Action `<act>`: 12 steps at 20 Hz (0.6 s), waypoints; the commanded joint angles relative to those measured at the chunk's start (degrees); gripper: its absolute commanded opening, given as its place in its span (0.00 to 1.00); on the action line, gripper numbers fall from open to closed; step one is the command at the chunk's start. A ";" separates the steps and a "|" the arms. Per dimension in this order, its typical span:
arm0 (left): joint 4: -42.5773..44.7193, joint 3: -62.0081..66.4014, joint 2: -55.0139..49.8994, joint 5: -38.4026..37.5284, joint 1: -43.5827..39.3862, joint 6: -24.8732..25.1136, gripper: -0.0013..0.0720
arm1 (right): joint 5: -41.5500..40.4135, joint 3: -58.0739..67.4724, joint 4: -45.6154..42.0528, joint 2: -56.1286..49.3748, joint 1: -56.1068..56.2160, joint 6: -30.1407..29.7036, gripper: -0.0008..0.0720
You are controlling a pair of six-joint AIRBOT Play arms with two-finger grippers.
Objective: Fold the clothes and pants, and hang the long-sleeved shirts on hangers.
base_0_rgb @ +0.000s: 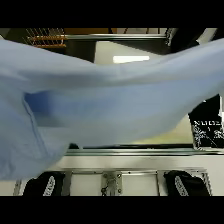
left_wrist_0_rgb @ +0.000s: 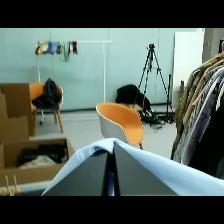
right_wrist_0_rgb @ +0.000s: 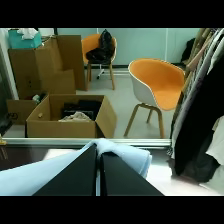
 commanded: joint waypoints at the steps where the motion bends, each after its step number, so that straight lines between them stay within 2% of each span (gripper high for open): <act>1: -0.46 -3.85 -3.58 -1.84 0.00 -2.60 0.03 | 3.41 0.26 0.09 -1.75 0.07 0.11 0.03; 6: -5.18 -15.98 -16.90 -4.31 -1.79 -2.43 0.03 | 13.81 0.20 1.38 -16.55 0.15 0.07 0.03; 9: -5.09 -22.10 -28.33 -0.63 -6.60 2.25 0.03 | 17.25 0.20 1.31 -30.34 0.24 -0.37 0.03; 12: -4.09 -23.08 -41.55 5.03 -10.82 4.92 0.03 | 15.02 0.24 1.31 -45.03 0.26 -0.42 0.03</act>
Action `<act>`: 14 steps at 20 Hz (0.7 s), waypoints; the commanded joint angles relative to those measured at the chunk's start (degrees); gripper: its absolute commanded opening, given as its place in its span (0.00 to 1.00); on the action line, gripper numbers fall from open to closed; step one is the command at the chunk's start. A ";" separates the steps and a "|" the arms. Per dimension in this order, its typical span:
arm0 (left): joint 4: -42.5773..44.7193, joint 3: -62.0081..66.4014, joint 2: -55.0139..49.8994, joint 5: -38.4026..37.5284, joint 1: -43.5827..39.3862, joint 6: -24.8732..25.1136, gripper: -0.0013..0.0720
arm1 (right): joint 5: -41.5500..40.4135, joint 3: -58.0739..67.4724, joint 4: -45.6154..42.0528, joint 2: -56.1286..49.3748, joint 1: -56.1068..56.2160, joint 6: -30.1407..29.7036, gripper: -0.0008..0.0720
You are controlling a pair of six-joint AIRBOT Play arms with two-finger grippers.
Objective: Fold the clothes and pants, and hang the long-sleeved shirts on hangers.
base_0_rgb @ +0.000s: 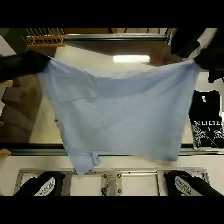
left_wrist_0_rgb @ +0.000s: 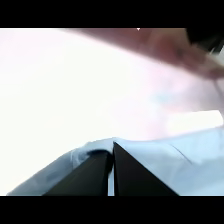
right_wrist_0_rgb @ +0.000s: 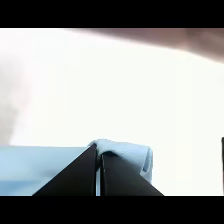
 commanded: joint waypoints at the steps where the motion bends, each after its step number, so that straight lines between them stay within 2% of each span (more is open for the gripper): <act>1: 0.17 -0.48 -16.50 6.10 -4.31 3.10 0.03 | -1.42 0.11 0.24 -16.52 0.07 -0.20 0.03; 5: -0.39 11.61 -35.43 4.31 -4.37 2.84 0.03 | -10.78 0.15 0.44 -27.43 0.57 0.04 0.03; 7: -0.35 16.61 -41.13 3.13 -4.37 1.73 0.03 | -14.03 0.15 0.42 -29.88 1.03 0.87 0.03; 11: 0.22 23.28 -45.44 -0.33 -2.80 1.22 0.03 | -14.88 0.13 -0.17 -30.45 0.81 2.03 0.03; 14: 0.26 21.00 -43.17 -1.49 0.48 0.31 0.03 | -13.35 -0.04 -3.54 -29.27 0.68 3.10 0.03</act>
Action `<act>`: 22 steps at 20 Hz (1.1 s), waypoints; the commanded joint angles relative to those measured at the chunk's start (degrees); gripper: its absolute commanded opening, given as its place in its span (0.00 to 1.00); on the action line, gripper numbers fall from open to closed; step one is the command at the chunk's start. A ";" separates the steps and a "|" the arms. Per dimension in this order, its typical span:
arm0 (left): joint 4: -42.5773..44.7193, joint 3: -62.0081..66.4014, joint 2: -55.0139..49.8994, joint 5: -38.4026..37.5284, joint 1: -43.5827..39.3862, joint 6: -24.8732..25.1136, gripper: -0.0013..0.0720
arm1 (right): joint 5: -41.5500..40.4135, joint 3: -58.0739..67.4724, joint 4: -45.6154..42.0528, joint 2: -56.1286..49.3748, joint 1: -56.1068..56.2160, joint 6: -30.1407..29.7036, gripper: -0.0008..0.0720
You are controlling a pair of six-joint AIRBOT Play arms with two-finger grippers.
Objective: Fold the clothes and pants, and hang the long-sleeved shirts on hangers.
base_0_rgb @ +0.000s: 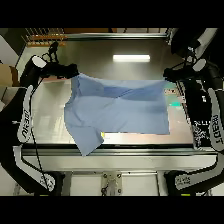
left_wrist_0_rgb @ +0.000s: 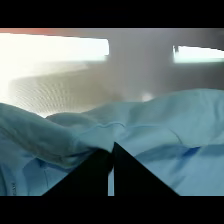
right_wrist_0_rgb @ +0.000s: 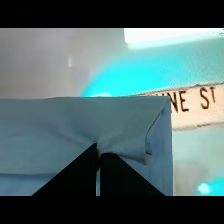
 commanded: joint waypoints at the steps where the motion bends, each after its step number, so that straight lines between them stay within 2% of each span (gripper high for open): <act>1: 0.35 -2.36 1.09 -1.64 2.97 -0.83 0.03 | 0.68 -0.74 -2.91 0.48 0.00 1.09 0.03; 6: 0.33 -15.82 6.01 0.48 4.11 1.77 0.03 | 1.33 -7.65 -3.89 2.91 1.40 1.09 0.02; 14: 0.22 -31.39 10.21 2.93 4.11 2.78 0.03 | 0.72 -23.71 -4.42 6.75 4.31 1.09 0.03; 15: 0.15 -31.91 10.21 2.51 4.11 2.75 0.03 | 0.72 -24.33 -3.48 6.75 4.31 1.42 0.03; 16: -0.13 -32.15 10.32 2.03 4.11 2.49 0.03 | 0.87 -24.46 -2.27 6.78 4.31 2.16 0.08; 17: -0.24 -31.82 10.56 1.29 4.11 2.12 0.38 | 0.98 -24.44 -0.11 7.21 4.13 2.14 0.43; 18: -0.09 -31.39 11.23 0.96 4.20 1.53 0.68 | 0.96 -24.44 0.72 8.11 4.00 2.16 0.70; 19: 0.24 -30.82 12.50 0.50 4.63 1.16 0.70 | 0.98 -24.44 0.63 10.01 3.76 2.14 0.74; 22: 0.44 -32.61 19.76 -0.70 6.69 1.16 0.70 | 5.03 -25.97 -4.55 18.38 1.51 2.14 0.74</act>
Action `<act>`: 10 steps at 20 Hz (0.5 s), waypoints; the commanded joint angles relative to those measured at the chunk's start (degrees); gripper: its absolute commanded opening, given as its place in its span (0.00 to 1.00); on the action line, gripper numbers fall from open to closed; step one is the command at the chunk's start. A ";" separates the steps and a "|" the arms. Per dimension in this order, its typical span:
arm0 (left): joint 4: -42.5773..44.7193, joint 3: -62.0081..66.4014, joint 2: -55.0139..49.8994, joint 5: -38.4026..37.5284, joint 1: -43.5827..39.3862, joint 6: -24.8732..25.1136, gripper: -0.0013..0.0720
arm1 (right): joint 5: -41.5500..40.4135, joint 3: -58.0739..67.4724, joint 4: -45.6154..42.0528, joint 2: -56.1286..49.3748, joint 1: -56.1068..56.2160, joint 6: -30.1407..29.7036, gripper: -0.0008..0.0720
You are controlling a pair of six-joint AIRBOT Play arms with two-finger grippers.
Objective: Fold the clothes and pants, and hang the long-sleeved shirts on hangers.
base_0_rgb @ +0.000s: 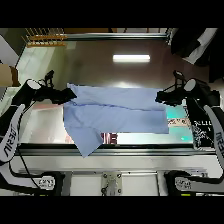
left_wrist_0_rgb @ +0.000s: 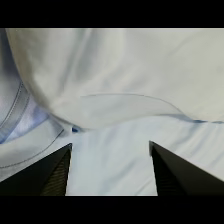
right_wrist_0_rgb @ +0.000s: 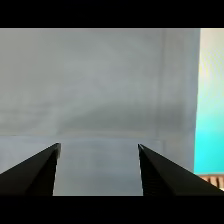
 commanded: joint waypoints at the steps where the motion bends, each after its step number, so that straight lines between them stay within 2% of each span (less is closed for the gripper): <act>1: 0.66 -4.35 8.07 -1.62 2.12 -0.55 0.70 | 5.31 -3.98 -4.63 9.31 -2.93 0.17 0.74; 3: 2.01 -11.67 13.49 -1.81 3.02 -1.01 0.70 | 7.82 -12.00 -4.68 15.45 -6.82 1.90 0.74; 5: 2.01 -19.58 18.08 -1.77 2.97 -1.01 0.70 | 7.93 -22.27 -4.15 21.00 -10.73 9.11 0.74; 7: 1.44 -26.43 22.10 -1.68 2.25 -1.01 0.70 | 5.18 -31.69 -0.55 24.90 -14.32 13.62 0.74; 10: 1.09 -32.15 26.56 -0.59 0.28 -1.01 0.70 | -1.88 -41.00 8.61 26.51 -17.05 14.29 0.74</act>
